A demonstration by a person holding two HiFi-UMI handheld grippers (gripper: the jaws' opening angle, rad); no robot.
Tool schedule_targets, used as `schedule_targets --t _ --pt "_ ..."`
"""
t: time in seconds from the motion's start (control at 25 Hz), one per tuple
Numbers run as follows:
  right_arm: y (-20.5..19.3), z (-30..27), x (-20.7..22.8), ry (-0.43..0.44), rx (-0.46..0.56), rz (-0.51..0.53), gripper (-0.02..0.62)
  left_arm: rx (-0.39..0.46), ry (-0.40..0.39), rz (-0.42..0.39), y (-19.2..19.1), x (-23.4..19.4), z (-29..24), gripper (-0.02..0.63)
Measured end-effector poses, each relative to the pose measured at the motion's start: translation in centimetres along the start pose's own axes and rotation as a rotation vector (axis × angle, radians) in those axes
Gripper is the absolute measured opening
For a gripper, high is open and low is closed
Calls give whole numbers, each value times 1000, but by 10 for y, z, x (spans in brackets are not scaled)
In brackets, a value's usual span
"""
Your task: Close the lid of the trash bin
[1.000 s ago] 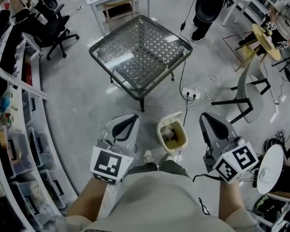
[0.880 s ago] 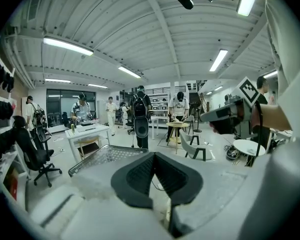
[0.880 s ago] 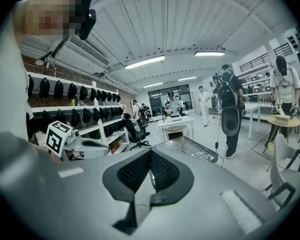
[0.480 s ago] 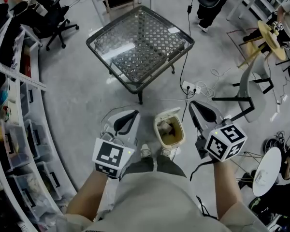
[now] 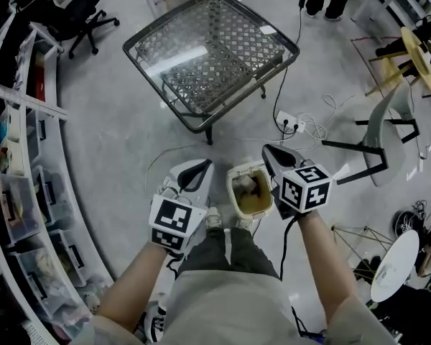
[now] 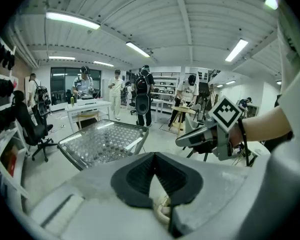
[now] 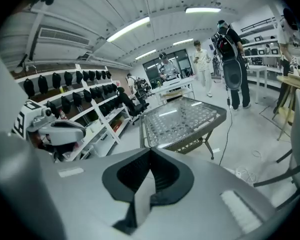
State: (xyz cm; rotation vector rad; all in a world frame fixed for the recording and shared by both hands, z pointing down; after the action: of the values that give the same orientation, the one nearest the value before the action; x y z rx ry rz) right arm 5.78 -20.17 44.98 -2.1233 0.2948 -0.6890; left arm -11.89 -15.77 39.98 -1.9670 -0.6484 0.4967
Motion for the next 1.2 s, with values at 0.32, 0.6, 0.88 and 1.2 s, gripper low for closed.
schedule_targets --t 0.32,0.6,0.88,1.2 --pt "-77 -65 53 -13 -152 -119 3 -136 18 80 -80 -7 -58 3" --pt "-145 -100 89 -48 -269 -129 3 -228 -6 133 -140 -4 -86 3" --pt "-195 -110 104 -63 -334 -155 3 -281 1 194 -184 -8 -101 3" --pt "-225 -83 101 -94 -382 -189 3 -329 -23 209 -207 4 -103 3"
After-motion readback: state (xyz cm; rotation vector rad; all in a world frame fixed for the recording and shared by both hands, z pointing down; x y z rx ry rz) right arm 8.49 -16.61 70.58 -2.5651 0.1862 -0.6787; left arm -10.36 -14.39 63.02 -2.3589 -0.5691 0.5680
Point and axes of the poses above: the fingertips, and each gripper's own axes: z backward along the fingers, x to its right, y out of its top, the point moved 4 cm from there along z, backward along the fingers, and after that the axes turned 6 degrees about x, right-handed, at the moved point
